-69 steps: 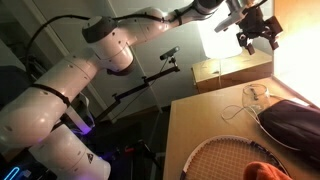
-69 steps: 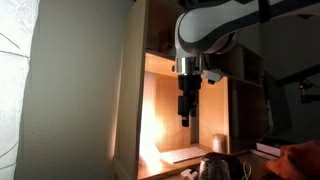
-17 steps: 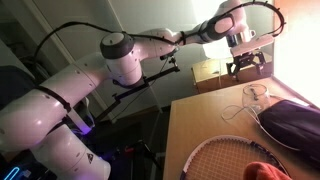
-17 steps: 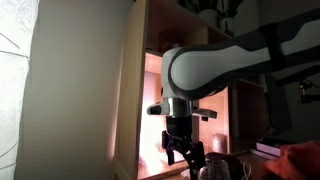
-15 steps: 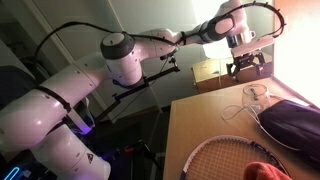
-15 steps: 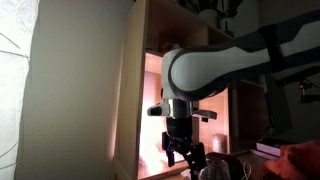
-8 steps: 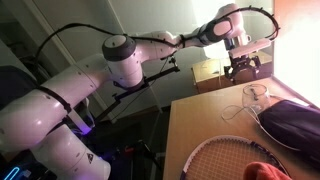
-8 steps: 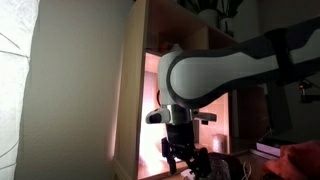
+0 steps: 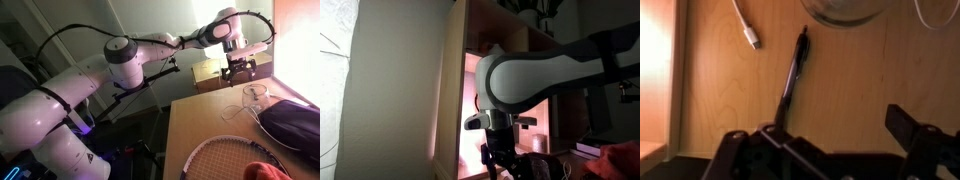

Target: Use the towel to wipe the monitor and put the pen in the jar

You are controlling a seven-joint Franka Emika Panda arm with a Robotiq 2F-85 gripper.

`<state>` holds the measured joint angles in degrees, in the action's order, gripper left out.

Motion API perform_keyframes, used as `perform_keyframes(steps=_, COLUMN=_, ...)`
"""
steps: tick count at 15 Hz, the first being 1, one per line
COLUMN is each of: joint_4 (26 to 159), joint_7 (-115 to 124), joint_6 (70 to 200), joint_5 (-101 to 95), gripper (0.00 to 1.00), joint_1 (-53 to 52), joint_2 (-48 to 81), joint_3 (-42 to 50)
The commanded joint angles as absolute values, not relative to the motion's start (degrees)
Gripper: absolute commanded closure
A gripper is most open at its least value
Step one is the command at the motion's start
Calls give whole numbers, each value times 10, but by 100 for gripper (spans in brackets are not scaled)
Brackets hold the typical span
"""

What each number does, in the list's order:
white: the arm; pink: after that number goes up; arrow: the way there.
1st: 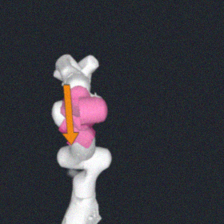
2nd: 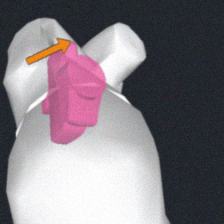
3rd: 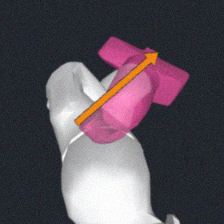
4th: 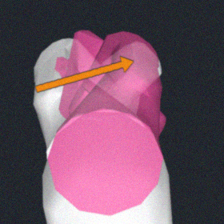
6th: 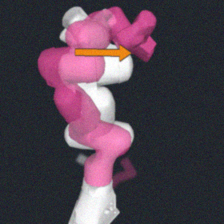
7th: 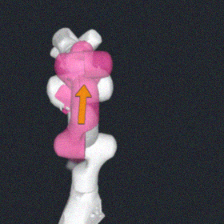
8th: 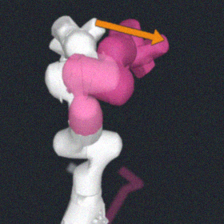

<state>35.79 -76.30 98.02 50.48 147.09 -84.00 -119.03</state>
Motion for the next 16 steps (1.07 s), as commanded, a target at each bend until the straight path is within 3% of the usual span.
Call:
perform_keyframes(steps=1, joint_4=334, joint_7=-759, joint_6=1023, joint_5=507, gripper=0, joint_1=1493, joint_2=-840, joint_3=-1213)
perform_keyframes(steps=5, joint_4=336, joint_7=-743, joint_6=1074, joint_5=506, gripper=0, joint_1=1498, joint_2=-840, joint_3=-1228)
perform_keyframes(steps=16, joint_4=351, joint_7=-676, joint_6=1062, joint_5=478, gripper=0, joint_1=1488, joint_2=-840, joint_3=-1220)
